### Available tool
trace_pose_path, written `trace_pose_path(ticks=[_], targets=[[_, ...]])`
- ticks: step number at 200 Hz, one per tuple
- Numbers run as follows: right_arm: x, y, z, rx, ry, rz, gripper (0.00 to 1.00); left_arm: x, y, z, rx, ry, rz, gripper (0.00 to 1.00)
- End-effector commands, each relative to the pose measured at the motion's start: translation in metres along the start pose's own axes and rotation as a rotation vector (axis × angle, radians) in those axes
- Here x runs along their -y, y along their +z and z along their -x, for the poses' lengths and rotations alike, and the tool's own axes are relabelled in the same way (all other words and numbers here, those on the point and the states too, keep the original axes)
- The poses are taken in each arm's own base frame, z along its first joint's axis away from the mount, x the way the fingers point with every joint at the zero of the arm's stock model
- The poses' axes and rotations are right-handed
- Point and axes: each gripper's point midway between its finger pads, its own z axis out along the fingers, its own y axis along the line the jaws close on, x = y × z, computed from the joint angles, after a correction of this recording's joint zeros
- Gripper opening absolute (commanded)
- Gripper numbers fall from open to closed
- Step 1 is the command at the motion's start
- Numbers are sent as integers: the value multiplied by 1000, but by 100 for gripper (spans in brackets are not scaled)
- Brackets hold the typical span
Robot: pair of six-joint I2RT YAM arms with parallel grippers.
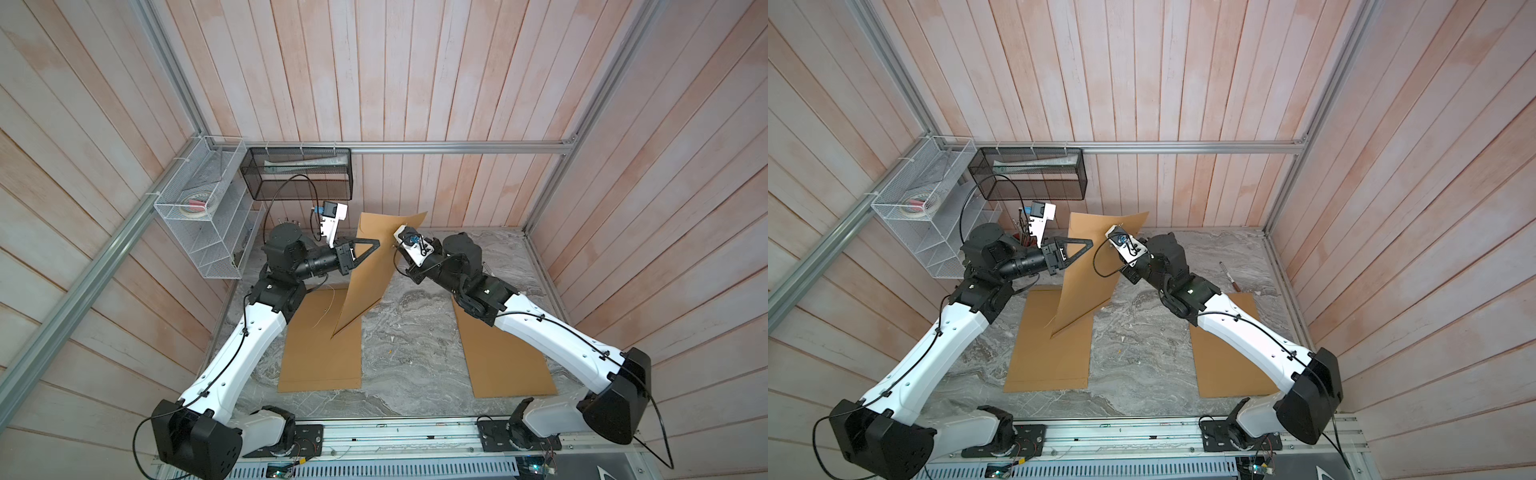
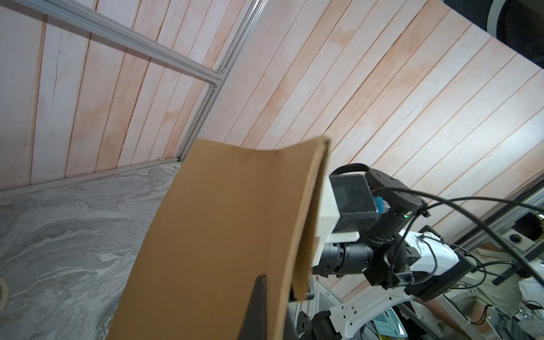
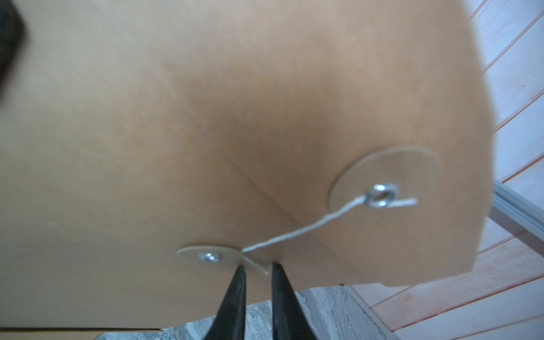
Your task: Open the file bag
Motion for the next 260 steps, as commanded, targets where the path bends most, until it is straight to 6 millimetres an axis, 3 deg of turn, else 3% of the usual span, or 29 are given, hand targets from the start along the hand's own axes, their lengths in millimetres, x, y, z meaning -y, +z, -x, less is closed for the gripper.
trace_pose_path(ticks=[1,77,176,260], targets=[[4,2,18,45,-10,-21,15,9,-2,-1,-7,12,-35,0],[6,-2,21,59,-4,-27,0,7,-3,0,4,18,-23,0],[14,-21,31,95,48,-74,0,-7,-2,-2,35,17,27,0],[7,-26,31,82,53,-59,0,-11,-8,5,94,51,74,0]])
